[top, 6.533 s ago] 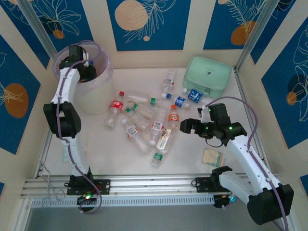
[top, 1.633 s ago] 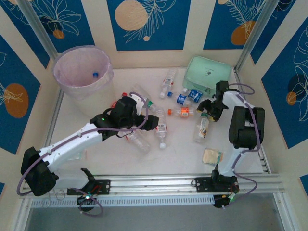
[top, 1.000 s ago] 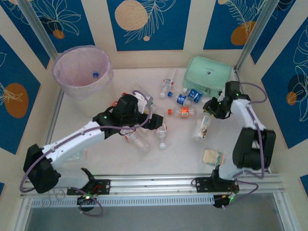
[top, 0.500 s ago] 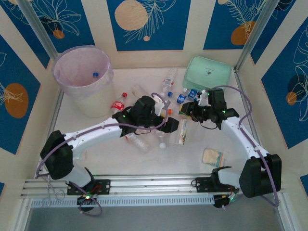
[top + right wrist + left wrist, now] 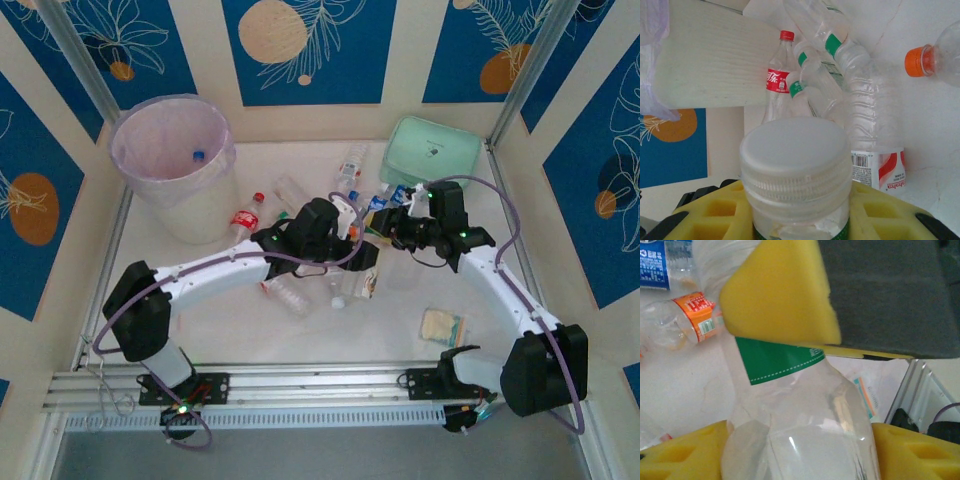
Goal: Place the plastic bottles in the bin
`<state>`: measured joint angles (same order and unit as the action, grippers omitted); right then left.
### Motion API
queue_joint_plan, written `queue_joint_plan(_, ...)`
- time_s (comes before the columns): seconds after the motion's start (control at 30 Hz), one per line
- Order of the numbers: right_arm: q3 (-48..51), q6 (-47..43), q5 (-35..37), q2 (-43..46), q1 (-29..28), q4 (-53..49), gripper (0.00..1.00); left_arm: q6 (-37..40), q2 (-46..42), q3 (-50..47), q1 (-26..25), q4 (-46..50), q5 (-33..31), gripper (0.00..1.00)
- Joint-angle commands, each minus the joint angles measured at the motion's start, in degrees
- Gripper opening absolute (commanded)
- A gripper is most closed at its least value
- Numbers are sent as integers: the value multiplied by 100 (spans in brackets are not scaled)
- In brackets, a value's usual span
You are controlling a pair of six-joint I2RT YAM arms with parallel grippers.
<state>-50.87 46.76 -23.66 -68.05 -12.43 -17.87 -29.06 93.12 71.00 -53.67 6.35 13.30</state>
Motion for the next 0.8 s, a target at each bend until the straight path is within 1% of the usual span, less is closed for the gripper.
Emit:
queue_joint_plan(0.0,-4,74,-95,144,-35,-86,7,50,5,197,-21,33,42,59)
queue_joint_plan(0.03,-54,19,-86,128,-30,-152,11,43,-14,170,-21,-12,52,57)
queue_joint_plan(0.07,-110,-44,-63,119,-33,-257,19,42,-35,148,-21,-24,36,55)
queue_joint_plan(0.13,-239,-229,124,153,-18,-603,45,32,-65,120,3,-2,-58,52)
queue_joint_plan(0.2,-363,-369,285,249,52,-933,68,54,-110,90,34,34,-111,52)
queue_joint_plan(0.23,-423,-431,290,308,137,-1079,77,60,-140,86,68,50,-133,51)
queue_joint_plan(0.3,-484,-507,217,437,320,-1309,87,50,-176,75,173,68,-117,51)
queue_joint_plan(0.43,-455,-653,123,701,811,-1686,98,173,-306,16,419,18,41,50)
queue_joint_plan(0.47,-414,-683,126,771,937,-1761,100,237,-333,42,469,93,38,49)
queue_joint_plan(0.5,-352,-701,136,874,1058,-1810,99,331,-384,98,533,223,18,47)
queue_joint_plan(0.6,-97,-748,106,1214,1322,-1764,99,576,-550,364,801,640,-38,34)
queue_joint_plan(0.67,96,-746,61,1460,1374,-1612,99,796,-625,673,1010,1024,-3,26)
queue_joint_plan(0.77,366,-746,-182,1725,1364,-1484,99,1339,-734,1338,1291,1791,-225,14)
